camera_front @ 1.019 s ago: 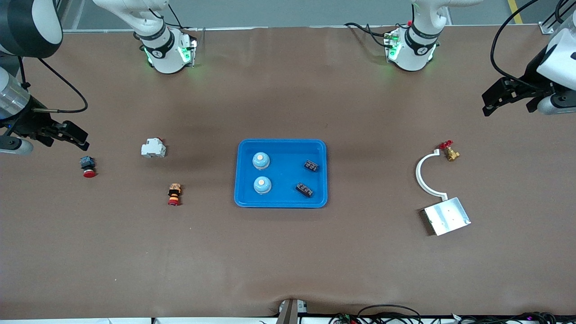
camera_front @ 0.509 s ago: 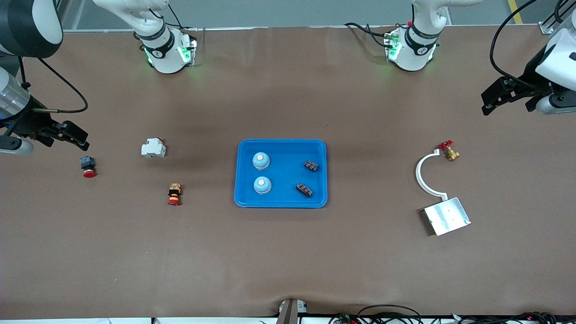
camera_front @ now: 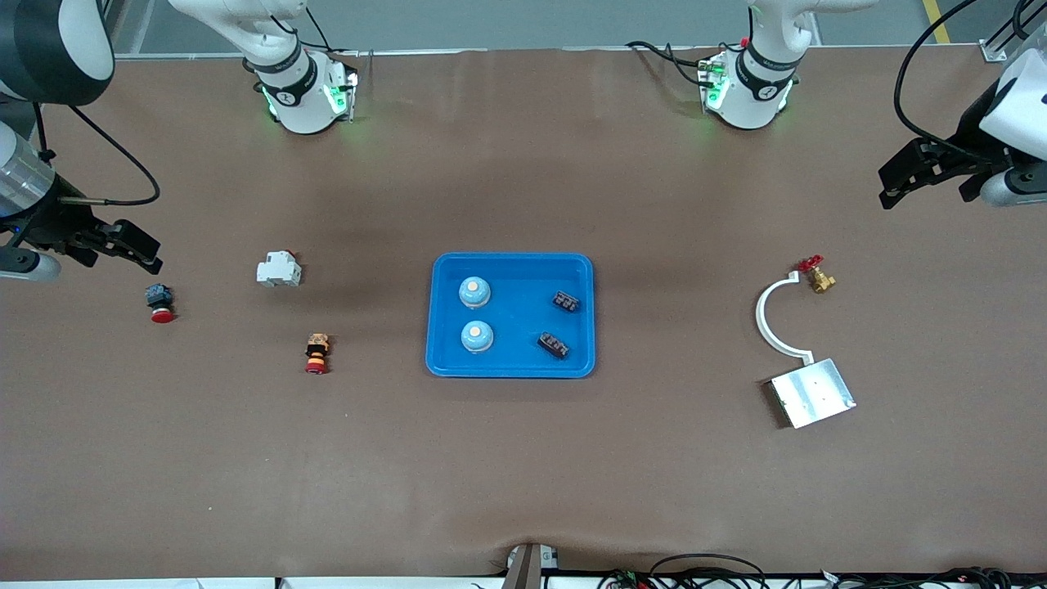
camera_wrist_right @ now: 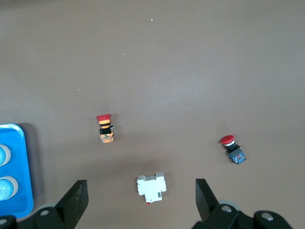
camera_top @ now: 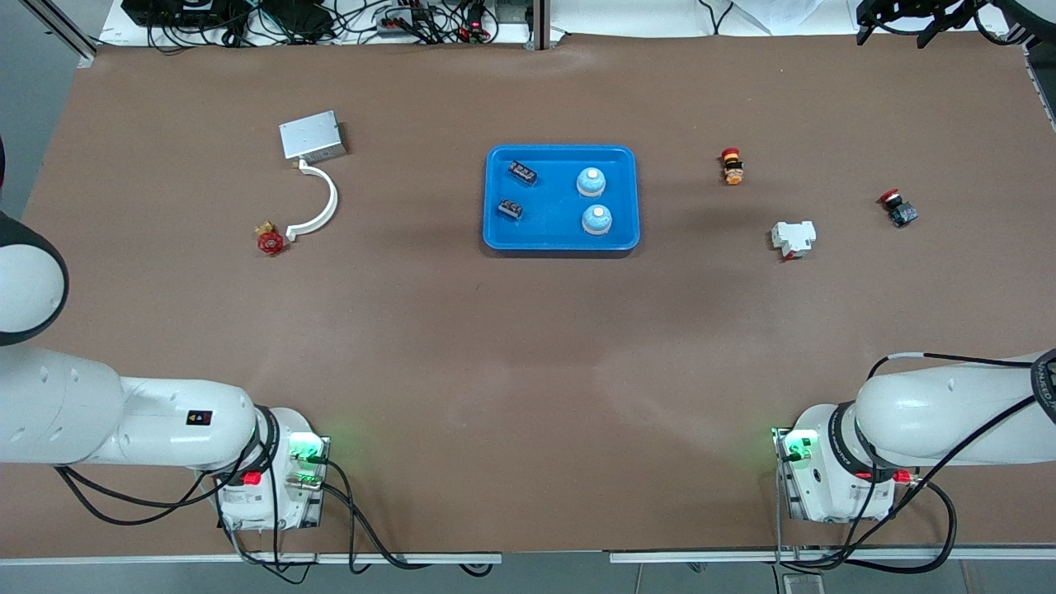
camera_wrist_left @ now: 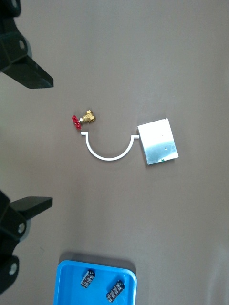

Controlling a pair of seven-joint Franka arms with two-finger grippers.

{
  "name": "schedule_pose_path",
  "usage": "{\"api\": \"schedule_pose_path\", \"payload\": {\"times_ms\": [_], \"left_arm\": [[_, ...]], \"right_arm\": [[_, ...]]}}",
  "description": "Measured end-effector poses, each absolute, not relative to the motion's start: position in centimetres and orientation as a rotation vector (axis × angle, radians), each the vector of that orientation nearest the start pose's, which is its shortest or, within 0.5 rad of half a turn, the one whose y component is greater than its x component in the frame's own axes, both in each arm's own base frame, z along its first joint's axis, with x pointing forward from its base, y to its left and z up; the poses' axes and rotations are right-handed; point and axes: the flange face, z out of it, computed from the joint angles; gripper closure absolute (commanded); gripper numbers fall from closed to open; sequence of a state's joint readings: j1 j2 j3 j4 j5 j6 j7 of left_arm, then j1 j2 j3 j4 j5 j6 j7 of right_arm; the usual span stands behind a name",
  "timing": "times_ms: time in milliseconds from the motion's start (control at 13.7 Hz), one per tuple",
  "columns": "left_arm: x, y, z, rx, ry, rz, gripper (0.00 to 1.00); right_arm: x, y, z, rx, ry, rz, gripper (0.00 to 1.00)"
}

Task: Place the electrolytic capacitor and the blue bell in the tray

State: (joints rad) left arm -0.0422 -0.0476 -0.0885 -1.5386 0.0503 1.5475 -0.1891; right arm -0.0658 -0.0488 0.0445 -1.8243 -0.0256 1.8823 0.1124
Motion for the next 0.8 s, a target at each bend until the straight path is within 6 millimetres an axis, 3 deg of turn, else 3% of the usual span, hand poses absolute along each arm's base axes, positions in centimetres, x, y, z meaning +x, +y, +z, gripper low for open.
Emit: {"api": "schedule_pose_path", "payload": {"times_ms": [800], "left_arm": [[53.3,-5.9,68.1,-3.096,-0.116,-0.156,0.00]], "right_arm": [[56.0,-1.3,55.9,-3.151,0.200,-0.187,0.00]]}}
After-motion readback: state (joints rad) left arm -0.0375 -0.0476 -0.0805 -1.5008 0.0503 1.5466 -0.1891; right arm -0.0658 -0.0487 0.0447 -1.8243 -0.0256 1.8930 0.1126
